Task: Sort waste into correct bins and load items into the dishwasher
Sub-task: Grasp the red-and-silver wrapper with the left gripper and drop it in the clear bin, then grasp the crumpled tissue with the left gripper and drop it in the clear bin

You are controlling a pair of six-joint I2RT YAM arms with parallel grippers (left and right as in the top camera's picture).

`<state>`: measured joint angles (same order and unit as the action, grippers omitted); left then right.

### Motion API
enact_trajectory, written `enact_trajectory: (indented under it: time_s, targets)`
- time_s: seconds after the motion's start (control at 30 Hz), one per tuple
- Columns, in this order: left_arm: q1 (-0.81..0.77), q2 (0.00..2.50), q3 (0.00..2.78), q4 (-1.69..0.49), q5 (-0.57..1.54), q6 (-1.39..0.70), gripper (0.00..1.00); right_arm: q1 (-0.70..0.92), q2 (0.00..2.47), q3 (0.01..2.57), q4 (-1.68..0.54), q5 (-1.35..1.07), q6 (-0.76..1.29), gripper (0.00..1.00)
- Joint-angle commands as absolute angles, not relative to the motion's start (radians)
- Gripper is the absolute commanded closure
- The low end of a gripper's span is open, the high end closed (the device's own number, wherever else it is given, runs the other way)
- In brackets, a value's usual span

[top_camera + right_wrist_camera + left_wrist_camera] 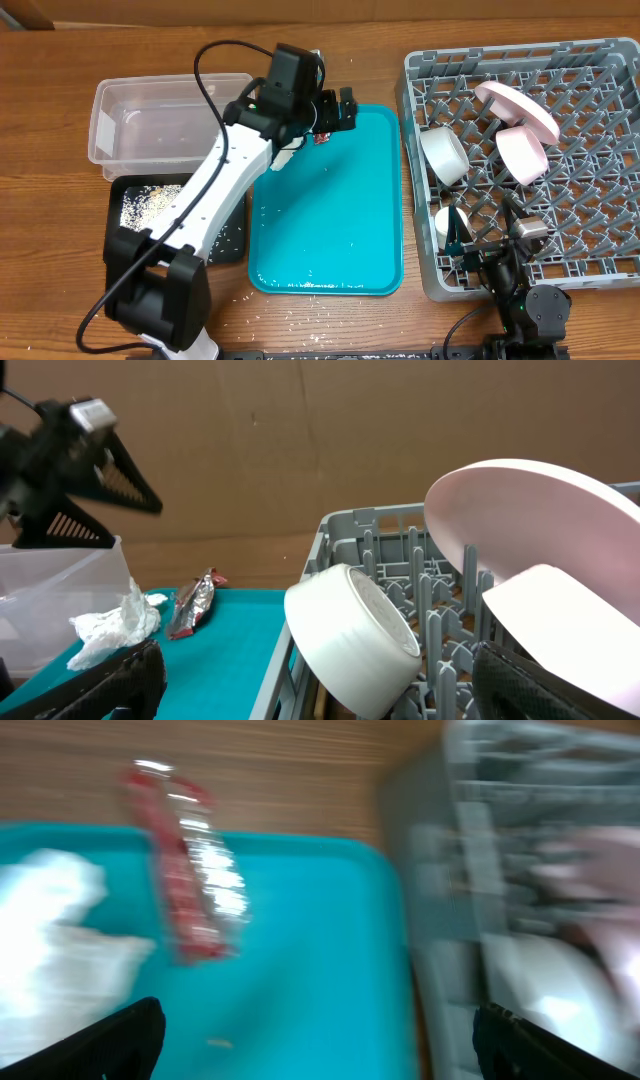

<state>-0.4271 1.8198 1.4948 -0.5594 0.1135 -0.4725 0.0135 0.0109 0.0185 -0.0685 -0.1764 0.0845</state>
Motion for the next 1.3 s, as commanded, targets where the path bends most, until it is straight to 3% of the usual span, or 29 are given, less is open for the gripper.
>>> enact_trajectory:
  time_s: [0.0,0.1,0.27,0.37,0.43,0.5,0.53,0.77,0.87,0.9,1.0,1.13,1.17,1.2,1.27]
  targets:
    - [-0.459,1.902,1.495,-0.535,-0.194,-0.358,0.02,0.011,0.003,0.008,-0.061,-0.178,0.081,0.00]
    - [-0.471,1.970,1.495,-0.471,-0.221,-0.332,0.14,0.011,0.003,0.008,-0.061,-0.178,0.081,0.00]
    - [-0.475,2.087,1.495,-0.381,-0.220,-0.328,0.16,0.011,0.003,0.008,-0.061,-0.178,0.081,0.00]
    - [-0.475,2.155,1.495,-0.336,-0.194,-0.328,0.29,0.011,0.003,0.008,-0.061,-0.178,0.081,0.00]
    - [-0.477,2.165,1.495,-0.331,-0.137,-0.328,0.45,0.011,0.003,0.008,-0.061,-0.178,0.081,0.00]
    - [-0.481,2.155,1.496,-0.344,-0.102,-0.325,0.92,0.011,0.003,0.008,-0.061,-0.178,0.081,0.00]
    - [-0.483,2.143,1.497,-0.361,-0.101,-0.325,0.96,0.011,0.003,0.008,-0.061,-0.178,0.081,0.00]
    - [-0.484,1.831,1.509,-0.553,-0.045,-0.338,0.96,0.011,0.003,0.008,-0.061,-0.178,0.081,0.00]
    - [-0.474,1.701,1.509,-0.667,-0.187,-0.358,0.96,0.011,0.003,0.008,-0.061,-0.178,0.081,0.00]
    - [-0.453,1.655,1.509,-0.777,-0.326,-0.428,0.96,0.011,0.003,0.008,-0.061,-0.178,0.081,0.00]
    - [-0.360,1.670,1.506,-0.972,-0.403,-0.675,0.96,0.011,0.003,0.008,-0.061,-0.178,0.081,0.00]
    - [-0.268,1.742,1.506,-0.993,-0.398,-0.723,0.96,0.011,0.003,0.008,-0.061,-0.178,0.081,0.00]
    - [-0.241,1.766,1.506,-0.981,-0.376,-0.722,0.95,0.011,0.003,0.008,-0.061,-0.178,0.081,0.00]
    - [-0.225,1.779,1.506,-0.970,-0.346,-0.722,0.74,0.011,0.003,0.008,-0.061,-0.178,0.081,0.00]
    - [-0.194,1.795,1.507,-0.937,-0.262,-0.703,0.00,0.011,0.003,0.008,-0.061,-0.178,0.081,0.00]
